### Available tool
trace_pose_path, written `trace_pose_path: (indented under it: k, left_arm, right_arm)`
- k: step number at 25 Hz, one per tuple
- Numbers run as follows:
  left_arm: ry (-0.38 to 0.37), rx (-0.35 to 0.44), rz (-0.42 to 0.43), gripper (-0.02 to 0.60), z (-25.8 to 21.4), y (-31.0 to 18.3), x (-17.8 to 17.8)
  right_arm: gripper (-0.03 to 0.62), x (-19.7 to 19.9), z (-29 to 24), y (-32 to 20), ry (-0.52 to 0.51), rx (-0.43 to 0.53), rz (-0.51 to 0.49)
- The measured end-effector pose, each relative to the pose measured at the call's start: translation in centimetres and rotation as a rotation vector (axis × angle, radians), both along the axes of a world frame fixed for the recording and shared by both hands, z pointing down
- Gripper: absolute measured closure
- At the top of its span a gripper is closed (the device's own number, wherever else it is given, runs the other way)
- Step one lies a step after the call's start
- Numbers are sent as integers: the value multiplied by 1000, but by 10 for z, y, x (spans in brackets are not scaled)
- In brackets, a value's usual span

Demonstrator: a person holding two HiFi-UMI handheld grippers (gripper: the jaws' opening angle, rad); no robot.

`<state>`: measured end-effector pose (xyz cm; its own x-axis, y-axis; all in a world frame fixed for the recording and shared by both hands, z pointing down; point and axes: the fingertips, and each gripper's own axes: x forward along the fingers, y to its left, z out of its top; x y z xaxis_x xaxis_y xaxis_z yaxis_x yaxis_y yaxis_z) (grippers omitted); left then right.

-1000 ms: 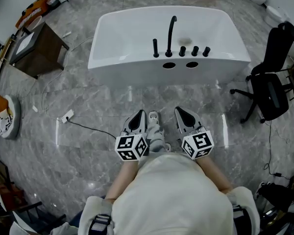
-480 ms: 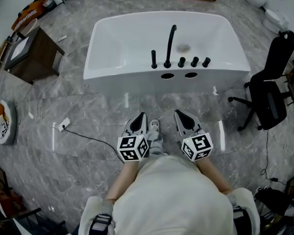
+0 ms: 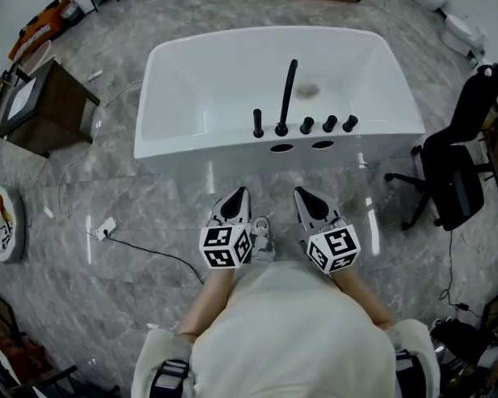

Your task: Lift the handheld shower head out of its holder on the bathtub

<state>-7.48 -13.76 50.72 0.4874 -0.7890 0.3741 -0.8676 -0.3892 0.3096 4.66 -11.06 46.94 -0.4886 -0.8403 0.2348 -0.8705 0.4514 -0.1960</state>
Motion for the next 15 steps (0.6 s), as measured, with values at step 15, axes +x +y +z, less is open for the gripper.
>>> trace_pose_path:
  k: [15]
  left_arm:
    - [-35,-48,108,560,35,-118,8]
  right_arm:
    - [574,0,16,-111,-8,-37,81]
